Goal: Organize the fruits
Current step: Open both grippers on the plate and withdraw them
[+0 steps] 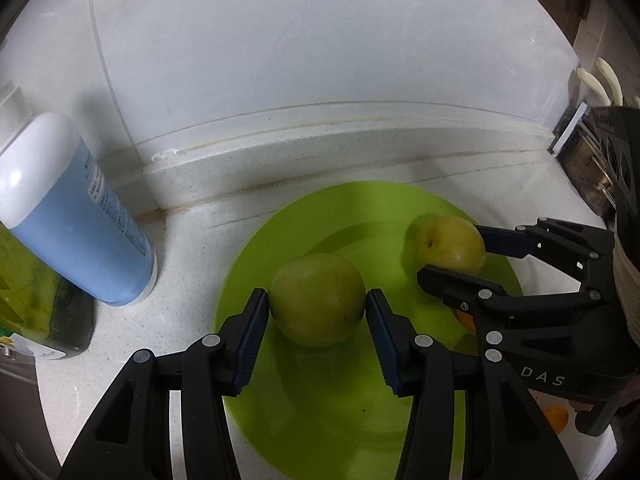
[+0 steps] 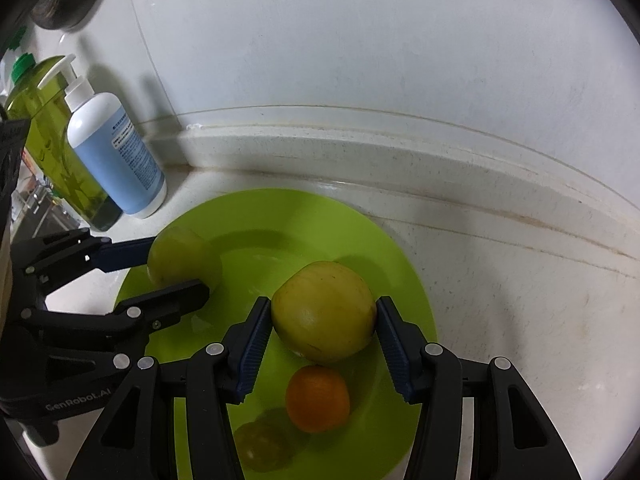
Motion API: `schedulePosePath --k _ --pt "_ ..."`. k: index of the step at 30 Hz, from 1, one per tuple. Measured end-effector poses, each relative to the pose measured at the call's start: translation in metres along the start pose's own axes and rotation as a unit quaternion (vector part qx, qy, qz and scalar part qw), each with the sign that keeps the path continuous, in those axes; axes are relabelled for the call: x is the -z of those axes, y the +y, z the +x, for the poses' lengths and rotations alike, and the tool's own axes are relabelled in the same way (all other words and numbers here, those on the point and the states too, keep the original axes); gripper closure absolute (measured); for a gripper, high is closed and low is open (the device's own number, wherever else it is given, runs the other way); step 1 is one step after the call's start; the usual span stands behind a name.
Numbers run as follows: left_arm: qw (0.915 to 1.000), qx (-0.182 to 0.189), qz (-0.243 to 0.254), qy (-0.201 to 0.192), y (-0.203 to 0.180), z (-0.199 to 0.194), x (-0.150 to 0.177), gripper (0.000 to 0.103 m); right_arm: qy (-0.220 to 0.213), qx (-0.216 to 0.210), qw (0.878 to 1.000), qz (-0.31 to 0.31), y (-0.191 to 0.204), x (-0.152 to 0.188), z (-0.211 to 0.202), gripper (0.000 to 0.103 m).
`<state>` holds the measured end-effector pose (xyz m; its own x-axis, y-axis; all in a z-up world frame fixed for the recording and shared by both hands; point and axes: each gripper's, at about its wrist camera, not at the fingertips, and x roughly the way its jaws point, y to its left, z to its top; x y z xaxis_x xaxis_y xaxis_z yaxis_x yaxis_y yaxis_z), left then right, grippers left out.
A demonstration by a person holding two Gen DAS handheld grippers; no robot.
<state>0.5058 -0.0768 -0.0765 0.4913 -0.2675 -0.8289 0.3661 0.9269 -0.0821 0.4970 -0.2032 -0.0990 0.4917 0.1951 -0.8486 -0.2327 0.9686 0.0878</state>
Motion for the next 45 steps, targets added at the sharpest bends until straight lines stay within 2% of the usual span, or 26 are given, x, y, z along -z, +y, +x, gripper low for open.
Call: schedulePosePath --k 2,10,23,27,34,36,42,45 --pt "1.0 0.001 0.0 -0.007 0.0 -0.004 -0.002 0.048 0.0 -0.003 1.0 0.005 -0.001 0.001 -0.001 0.049" --pt "0.9988 -0.014 0.003 -0.047 -0.003 -0.043 0.001 0.041 -0.023 -0.005 1.0 0.004 0.002 0.004 -0.026 0.046" --pt "0.9916 -0.024 -0.006 -0.127 -0.011 -0.136 0.031 0.035 -0.113 0.011 0.994 -0.004 0.033 0.028 -0.118 0.046" --pt "0.9886 -0.027 -0.002 -0.148 -0.013 -0.161 0.046 0.032 -0.144 0.017 0.989 0.0 0.045 0.045 -0.149 0.039" --pt "0.9851 -0.024 0.005 -0.17 -0.021 -0.196 0.078 0.028 -0.181 0.026 0.983 0.006 0.064 0.076 -0.19 0.038" --pt "0.9847 -0.026 0.005 -0.172 -0.023 -0.203 0.087 0.027 -0.189 0.031 0.982 0.01 0.068 0.086 -0.199 0.035" --pt "0.9826 -0.038 0.012 -0.181 -0.029 -0.22 0.117 0.026 -0.196 0.048 0.979 0.03 0.079 0.121 -0.218 0.035" --pt "0.9821 -0.039 0.015 -0.183 -0.033 -0.224 0.135 0.026 -0.183 0.033 0.981 0.05 0.081 0.139 -0.217 0.035"
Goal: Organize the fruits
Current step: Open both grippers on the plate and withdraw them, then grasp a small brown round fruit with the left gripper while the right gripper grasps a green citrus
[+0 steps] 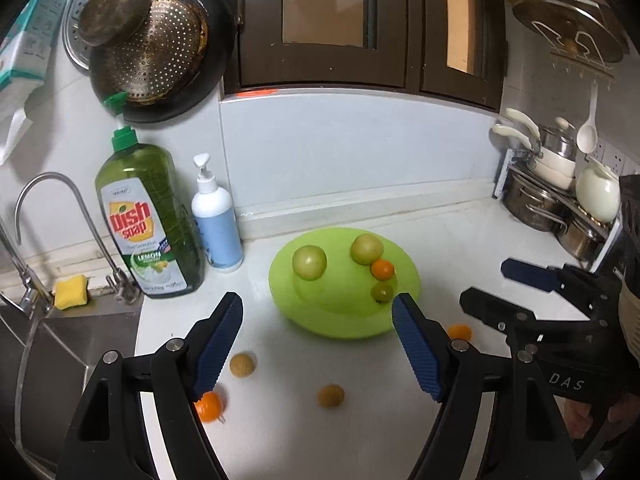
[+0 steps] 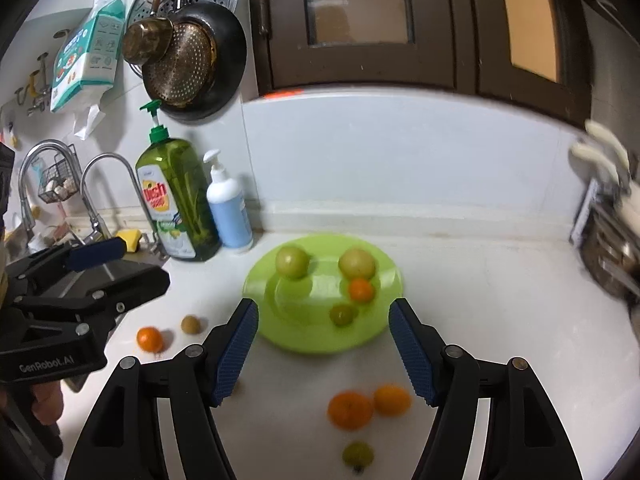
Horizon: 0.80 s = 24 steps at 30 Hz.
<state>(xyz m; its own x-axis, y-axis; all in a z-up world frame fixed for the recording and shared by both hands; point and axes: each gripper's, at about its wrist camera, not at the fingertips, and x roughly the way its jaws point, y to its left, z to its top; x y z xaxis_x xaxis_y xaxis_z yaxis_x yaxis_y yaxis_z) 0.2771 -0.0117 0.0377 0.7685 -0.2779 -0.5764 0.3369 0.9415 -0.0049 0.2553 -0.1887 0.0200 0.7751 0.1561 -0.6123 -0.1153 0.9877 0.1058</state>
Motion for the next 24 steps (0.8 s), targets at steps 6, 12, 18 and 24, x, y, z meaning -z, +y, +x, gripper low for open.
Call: schedulePosePath --k 6,12,18,24 --pt "1.0 -0.002 0.006 0.004 -0.005 -0.011 0.024 0.026 0.02 0.006 0.999 0.031 -0.001 0.03 -0.008 0.035" --pt "0.9997 -0.015 0.018 0.001 -0.003 -0.02 0.044 0.026 0.014 0.039 0.998 0.038 0.0 0.047 -0.019 0.035" --pt "0.9996 -0.014 0.021 0.014 0.0 -0.016 0.064 0.026 0.009 0.077 0.997 0.025 0.004 0.058 -0.025 0.035" --pt "0.9989 -0.009 0.032 0.032 -0.004 -0.007 0.081 0.027 0.037 0.086 0.995 0.026 0.001 0.074 -0.018 0.035"
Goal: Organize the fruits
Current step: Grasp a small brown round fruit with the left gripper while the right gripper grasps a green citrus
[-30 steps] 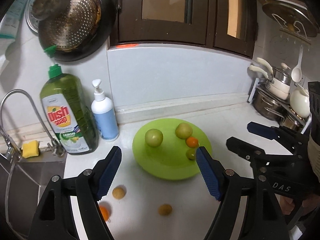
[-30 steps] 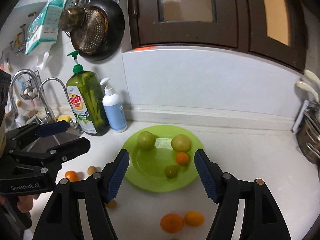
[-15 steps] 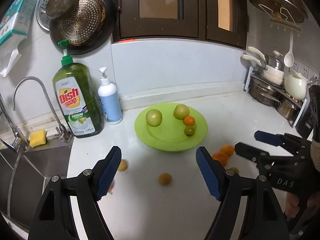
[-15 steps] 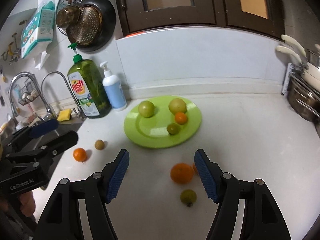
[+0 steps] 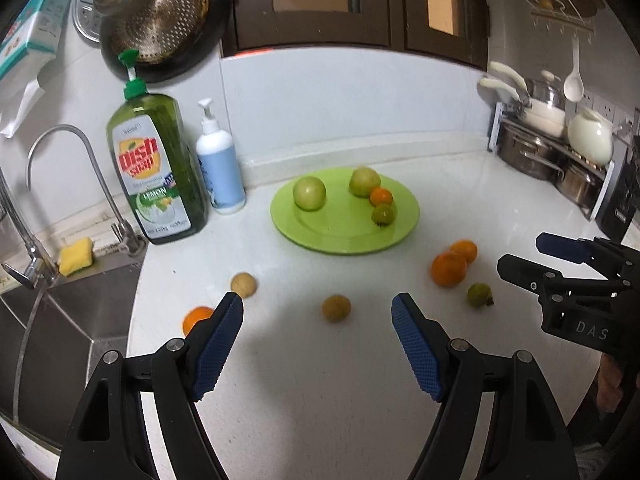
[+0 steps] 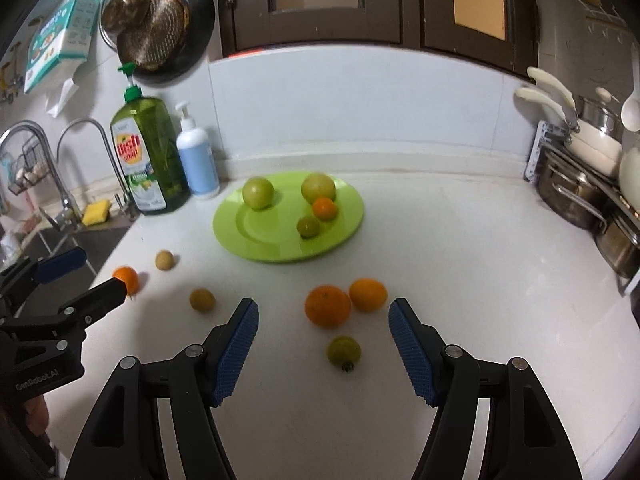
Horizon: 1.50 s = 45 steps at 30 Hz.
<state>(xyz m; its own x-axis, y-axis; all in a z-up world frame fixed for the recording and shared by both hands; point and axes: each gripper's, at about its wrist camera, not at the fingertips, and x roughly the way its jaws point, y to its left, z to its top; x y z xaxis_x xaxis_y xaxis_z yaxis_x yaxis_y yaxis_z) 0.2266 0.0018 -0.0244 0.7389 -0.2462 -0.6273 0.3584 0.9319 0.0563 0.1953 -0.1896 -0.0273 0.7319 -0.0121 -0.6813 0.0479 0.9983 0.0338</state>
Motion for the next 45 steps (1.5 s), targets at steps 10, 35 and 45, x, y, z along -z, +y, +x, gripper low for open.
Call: schedulePosePath --k 10,35,45 --pt "0.9991 -0.001 0.027 0.034 -0.007 0.031 0.011 0.032 0.06 -0.001 0.997 0.04 -0.017 0.011 0.03 0.041" --pt "0.9936 0.032 0.04 0.101 -0.011 0.114 0.008 0.067 0.139 -0.013 0.988 0.069 -0.026 0.019 0.082 0.066" --pt "0.9928 0.04 0.04 0.106 -0.011 0.117 0.008 0.075 0.139 -0.007 0.988 0.064 -0.026 0.019 0.084 0.073"
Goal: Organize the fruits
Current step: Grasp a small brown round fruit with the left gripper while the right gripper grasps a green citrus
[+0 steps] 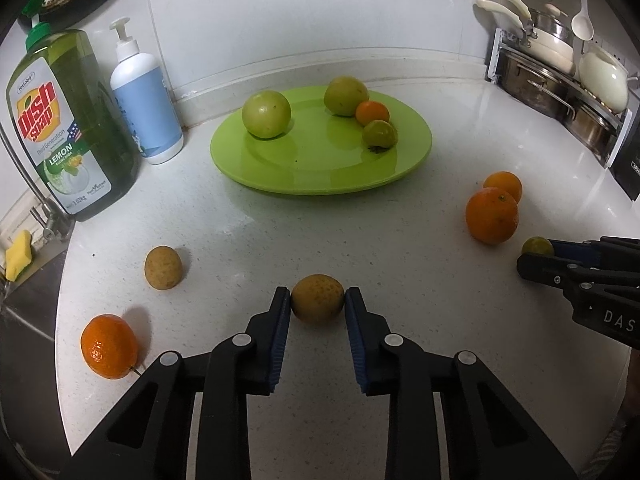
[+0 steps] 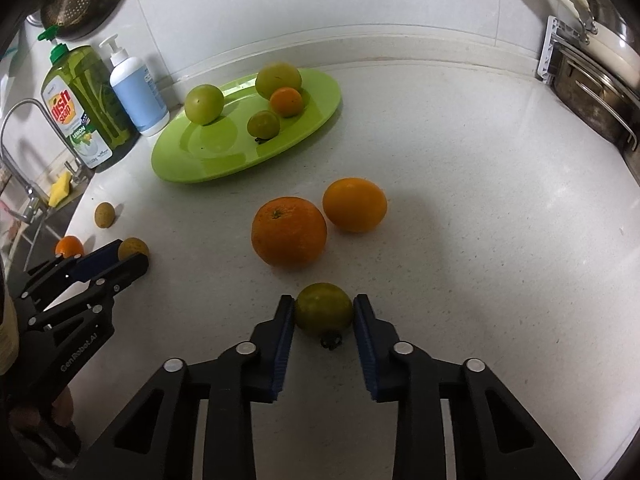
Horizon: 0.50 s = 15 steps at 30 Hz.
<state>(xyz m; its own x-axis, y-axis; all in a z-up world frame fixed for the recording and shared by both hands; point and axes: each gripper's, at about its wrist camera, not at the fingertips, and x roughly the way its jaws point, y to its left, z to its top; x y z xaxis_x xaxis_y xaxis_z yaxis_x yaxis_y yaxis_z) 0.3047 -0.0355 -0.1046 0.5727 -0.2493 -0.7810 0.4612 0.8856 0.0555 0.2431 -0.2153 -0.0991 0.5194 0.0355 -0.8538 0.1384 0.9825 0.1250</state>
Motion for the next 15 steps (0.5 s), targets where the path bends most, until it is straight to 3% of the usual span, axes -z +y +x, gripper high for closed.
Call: schedulePosePath --k 15 --pt "0.9997 0.016 -0.005 -0.017 -0.003 -0.02 -0.005 0.075 -0.019 -0.016 1.0 -0.014 0.003 -0.005 -0.013 0.073"
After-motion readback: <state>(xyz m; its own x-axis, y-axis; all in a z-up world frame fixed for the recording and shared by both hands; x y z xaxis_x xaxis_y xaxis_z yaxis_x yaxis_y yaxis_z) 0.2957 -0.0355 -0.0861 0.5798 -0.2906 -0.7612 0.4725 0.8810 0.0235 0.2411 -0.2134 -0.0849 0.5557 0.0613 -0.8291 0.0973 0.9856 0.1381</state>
